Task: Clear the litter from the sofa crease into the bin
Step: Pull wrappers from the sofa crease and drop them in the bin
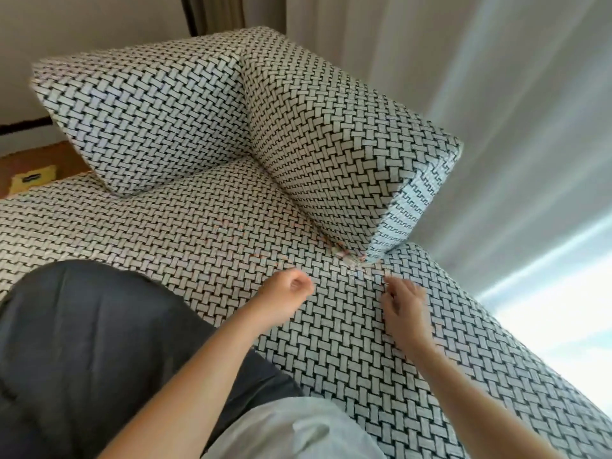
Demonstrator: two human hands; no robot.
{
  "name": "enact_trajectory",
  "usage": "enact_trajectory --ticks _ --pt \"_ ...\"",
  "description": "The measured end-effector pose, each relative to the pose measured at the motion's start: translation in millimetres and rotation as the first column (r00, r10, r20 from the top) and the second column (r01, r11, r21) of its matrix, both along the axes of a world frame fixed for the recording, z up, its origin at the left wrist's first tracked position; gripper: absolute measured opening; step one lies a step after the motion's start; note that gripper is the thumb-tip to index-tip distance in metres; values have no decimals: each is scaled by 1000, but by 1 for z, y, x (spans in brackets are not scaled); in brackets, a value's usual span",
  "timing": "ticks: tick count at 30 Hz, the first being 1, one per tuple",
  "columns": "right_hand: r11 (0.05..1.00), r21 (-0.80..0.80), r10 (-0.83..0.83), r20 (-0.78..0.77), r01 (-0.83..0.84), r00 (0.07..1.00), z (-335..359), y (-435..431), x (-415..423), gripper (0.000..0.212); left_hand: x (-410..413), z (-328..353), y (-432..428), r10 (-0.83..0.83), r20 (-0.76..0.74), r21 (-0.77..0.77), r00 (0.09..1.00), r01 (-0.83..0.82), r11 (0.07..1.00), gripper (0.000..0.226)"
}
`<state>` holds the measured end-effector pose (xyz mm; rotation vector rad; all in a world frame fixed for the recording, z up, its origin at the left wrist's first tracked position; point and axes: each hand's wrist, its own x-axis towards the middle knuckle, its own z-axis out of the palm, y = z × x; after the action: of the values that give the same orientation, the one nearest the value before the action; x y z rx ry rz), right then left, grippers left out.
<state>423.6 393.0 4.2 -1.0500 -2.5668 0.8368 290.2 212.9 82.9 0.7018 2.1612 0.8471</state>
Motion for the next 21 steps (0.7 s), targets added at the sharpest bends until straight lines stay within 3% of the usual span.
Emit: enact_trajectory --ticks 3,7,11,15,21 --pt "991 132 -3 84 -9 996 -5 7 -11 51 7 -19 18 0 13 0 1000 0 1000 31" --pt "982 168 -121 199 87 972 -7 21 -32 69 10 -39 41 21 -15 -15 1000 -21 1000 39" --pt "981 189 -102 300 46 949 -10 44 -52 69 6 -58 59 -14 -180 -58 984 4 998 54" --pt "983 181 -29 370 -41 928 -9 64 -65 58 0 -72 74 -141 -450 -164 882 74 984 67" --pt "988 124 32 405 -90 914 -4 72 -68 55 -17 -76 99 -27 -437 -194 899 -66 979 65"
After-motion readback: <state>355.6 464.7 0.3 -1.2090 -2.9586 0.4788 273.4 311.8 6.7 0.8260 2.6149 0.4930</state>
